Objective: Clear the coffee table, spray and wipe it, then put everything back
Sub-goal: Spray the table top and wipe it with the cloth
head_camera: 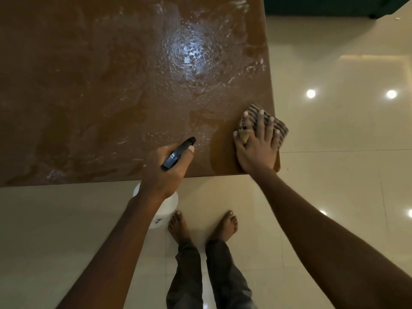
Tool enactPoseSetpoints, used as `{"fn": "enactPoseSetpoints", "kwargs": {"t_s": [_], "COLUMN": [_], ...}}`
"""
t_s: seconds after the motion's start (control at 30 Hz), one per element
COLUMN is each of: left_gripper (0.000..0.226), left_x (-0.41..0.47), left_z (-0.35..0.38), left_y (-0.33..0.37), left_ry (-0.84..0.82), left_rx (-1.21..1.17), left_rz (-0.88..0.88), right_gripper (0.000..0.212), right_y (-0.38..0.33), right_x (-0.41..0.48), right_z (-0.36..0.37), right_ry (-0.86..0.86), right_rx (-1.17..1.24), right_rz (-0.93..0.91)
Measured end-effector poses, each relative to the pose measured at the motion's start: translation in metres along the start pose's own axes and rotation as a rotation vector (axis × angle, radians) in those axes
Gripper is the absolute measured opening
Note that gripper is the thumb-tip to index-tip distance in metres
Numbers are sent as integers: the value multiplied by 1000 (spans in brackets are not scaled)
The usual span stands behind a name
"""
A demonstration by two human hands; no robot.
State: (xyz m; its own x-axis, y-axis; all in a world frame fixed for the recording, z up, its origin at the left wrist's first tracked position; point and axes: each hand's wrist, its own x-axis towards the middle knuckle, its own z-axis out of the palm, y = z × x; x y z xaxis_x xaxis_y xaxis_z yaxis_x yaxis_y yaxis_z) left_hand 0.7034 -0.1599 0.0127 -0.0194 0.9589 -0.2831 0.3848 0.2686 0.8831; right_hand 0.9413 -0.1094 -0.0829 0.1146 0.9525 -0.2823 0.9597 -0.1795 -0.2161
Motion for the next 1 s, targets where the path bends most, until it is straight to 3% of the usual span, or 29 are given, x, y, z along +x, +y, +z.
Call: {"fn": "enactPoseSetpoints", "kwargs": {"t_s": [0.17,0.23,0.37,0.47,0.6,0.77,1.0], "left_gripper": [57,56,51,43,38,48,51], "left_x": [11,18,36,47,63,85,112], "left_z": [-4,-6,-12,-18,-29,-34,-19], "left_y": [6,8,13,19,35,53,55], "left_ry": [-8,-31,-111,-134,-139,-199,-192], "left_rx": [-10,-9,-18,-23,42,-24,26], "left_rz": [-17,-20,-55,-56,-32,-60,74], "right_gripper": [60,58,58,60,60,56,59], "right_y": [4,20,12,0,0,5,20], "right_x": [-43,-43,-25,-15,-15,-12,-1], "right_z": [14,7,-2,-4,-8,-7,5], "right_ry": [-76,-97,-69,-81,-118,-83,61], "right_rx": [-158,-129,-22,-35,-63,-71,-129], "right_rz": [-445,-407,-138,-74,-92,-155,-258]}}
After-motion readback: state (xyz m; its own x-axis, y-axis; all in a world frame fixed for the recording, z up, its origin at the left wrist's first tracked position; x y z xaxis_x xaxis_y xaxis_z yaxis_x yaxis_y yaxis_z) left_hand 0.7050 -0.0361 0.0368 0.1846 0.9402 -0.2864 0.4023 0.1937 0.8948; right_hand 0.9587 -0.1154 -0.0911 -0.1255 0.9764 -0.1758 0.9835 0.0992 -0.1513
